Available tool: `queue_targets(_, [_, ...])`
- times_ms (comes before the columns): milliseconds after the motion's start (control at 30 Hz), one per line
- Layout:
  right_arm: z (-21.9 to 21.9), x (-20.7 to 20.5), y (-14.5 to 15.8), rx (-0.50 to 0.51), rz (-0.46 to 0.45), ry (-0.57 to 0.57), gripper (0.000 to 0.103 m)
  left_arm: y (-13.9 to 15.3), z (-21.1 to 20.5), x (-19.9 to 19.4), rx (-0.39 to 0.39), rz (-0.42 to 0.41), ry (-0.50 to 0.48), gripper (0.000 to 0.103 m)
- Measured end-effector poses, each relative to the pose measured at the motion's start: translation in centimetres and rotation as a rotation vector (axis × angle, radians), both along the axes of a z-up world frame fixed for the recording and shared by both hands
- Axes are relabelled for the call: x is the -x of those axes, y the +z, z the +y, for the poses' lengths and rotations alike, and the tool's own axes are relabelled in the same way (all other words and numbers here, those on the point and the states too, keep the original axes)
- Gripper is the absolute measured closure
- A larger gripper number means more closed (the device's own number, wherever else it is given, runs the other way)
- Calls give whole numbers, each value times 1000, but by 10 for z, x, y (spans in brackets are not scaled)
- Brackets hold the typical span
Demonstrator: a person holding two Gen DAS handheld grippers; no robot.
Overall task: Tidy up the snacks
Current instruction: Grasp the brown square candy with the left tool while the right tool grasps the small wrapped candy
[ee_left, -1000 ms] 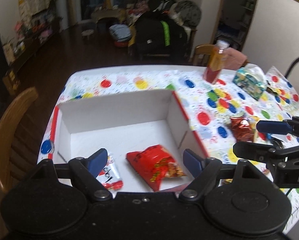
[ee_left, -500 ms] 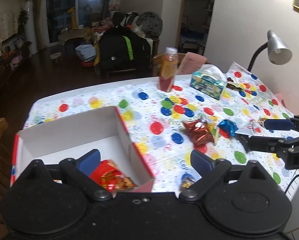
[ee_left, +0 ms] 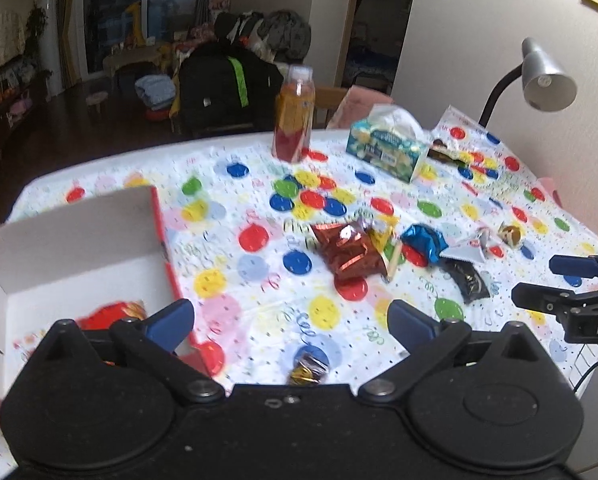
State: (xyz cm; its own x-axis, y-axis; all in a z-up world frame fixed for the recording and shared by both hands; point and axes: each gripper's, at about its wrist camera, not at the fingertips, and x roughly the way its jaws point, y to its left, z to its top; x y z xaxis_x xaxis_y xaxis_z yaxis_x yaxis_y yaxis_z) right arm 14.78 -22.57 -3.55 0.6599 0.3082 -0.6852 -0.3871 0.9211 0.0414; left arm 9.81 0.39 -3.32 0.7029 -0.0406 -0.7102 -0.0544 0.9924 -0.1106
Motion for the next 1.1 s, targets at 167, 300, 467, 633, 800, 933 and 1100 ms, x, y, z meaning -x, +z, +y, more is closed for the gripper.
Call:
queue_targets(167, [-8,-12,-20,-8,45,43,16,-23,-12,-14,21,72,25,0])
queue_targets(300, [1,-21,-41,14,78,114,16,-42,-15,-24,50,139,62,1])
queue_targets(467, [15,-26,-62,48,112,218,16,-63,-19,-34,43,188,94,6])
queue_targets(633, [22,-37,-83,65,158,267,16,-83,-21,-44,68,243,127,16])
queue_targets(800, [26,-44,-99,89,185,285,17,-96,-25,-50,78,278,134,24])
queue_targets(933, [28,-51,-109,88,201,291,20,-104,-25,-56,75,303,141,32])
queue_targets(1100, [32,-56,-119,98,226,304,29,-113,-24,-60,88,330,149,44])
